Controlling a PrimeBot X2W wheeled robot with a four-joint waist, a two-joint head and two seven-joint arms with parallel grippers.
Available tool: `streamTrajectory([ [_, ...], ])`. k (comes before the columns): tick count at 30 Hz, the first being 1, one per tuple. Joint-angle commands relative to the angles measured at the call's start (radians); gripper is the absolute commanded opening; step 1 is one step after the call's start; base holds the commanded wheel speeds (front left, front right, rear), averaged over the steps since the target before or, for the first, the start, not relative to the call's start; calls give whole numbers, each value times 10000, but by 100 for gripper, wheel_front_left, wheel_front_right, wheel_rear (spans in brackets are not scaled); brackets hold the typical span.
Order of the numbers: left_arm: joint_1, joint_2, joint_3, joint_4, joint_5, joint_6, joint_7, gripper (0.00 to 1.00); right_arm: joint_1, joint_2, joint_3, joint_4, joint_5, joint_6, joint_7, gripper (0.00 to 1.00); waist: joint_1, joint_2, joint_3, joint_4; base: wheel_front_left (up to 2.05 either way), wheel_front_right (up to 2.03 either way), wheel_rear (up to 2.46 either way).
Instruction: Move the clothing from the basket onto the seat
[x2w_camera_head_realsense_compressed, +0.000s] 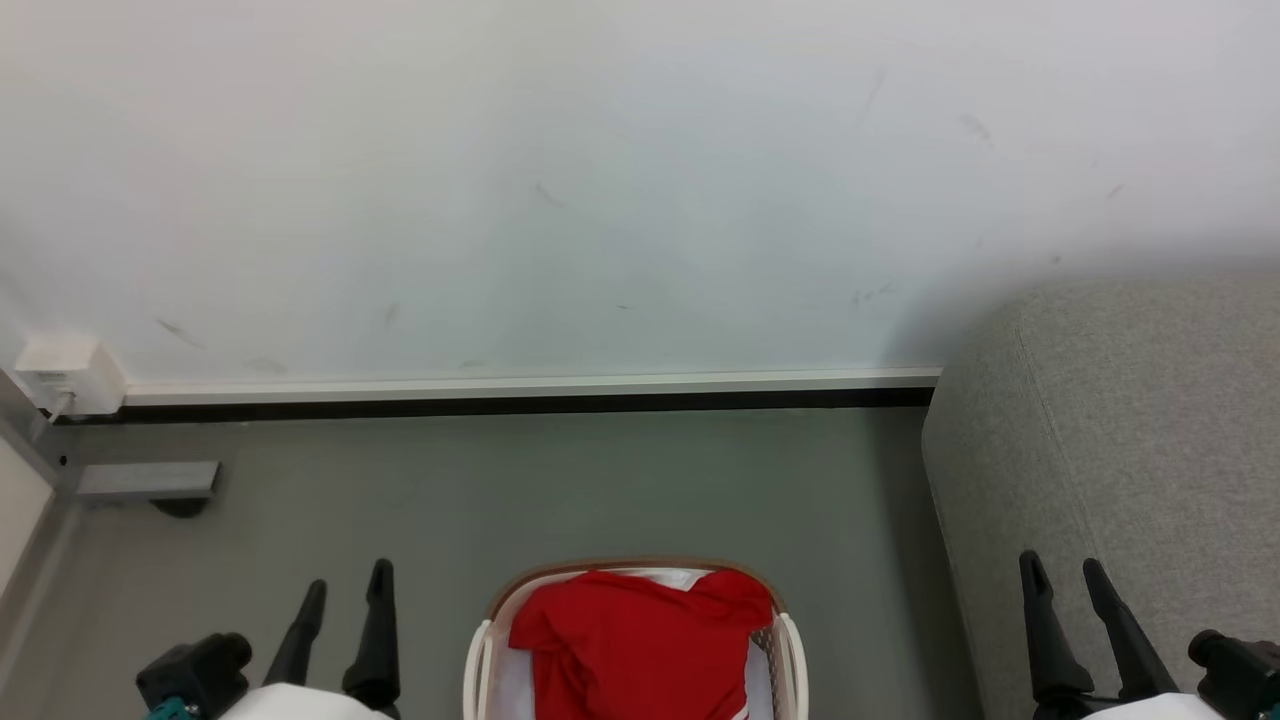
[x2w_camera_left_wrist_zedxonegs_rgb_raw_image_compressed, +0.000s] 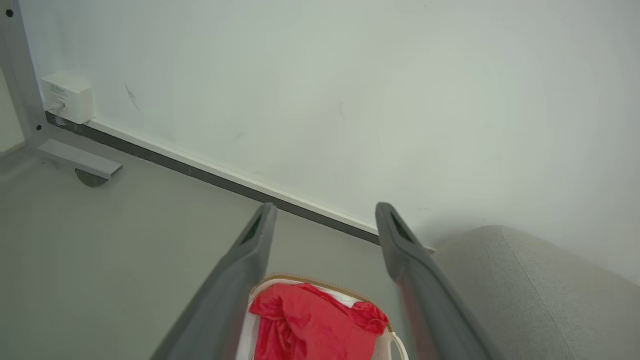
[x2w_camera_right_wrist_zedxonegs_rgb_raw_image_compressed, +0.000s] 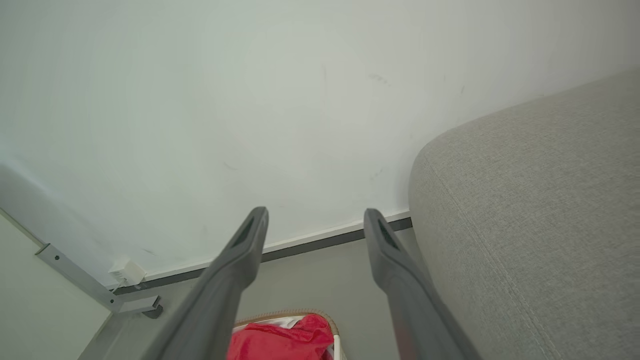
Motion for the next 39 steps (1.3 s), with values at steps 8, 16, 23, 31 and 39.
streamTrajectory([
  [8,26,466,-481,-455,971,601,-333,100,-16,-10,-11,10,-1168,-11,-294,100,0,0,-4,14,0,0,0],
  [16,151,649,-694,-416,1441,863,-519,100,67,89,-161,90,-1763,-12,-479,100,0,0,-31,28,0,0,0],
  [23,228,696,-718,-451,1949,990,-694,100,122,140,-181,157,-2400,-13,-656,100,0,0,-43,38,0,0,0],
  [31,356,792,-803,-803,2659,865,-858,100,177,173,-218,229,-2918,-15,-837,100,0,0,0,24,0,0,0],
  [39,513,783,-683,-866,3138,468,-1052,100,230,181,-181,254,-3537,-16,-1012,100,0,0,22,5,0,0,0],
])
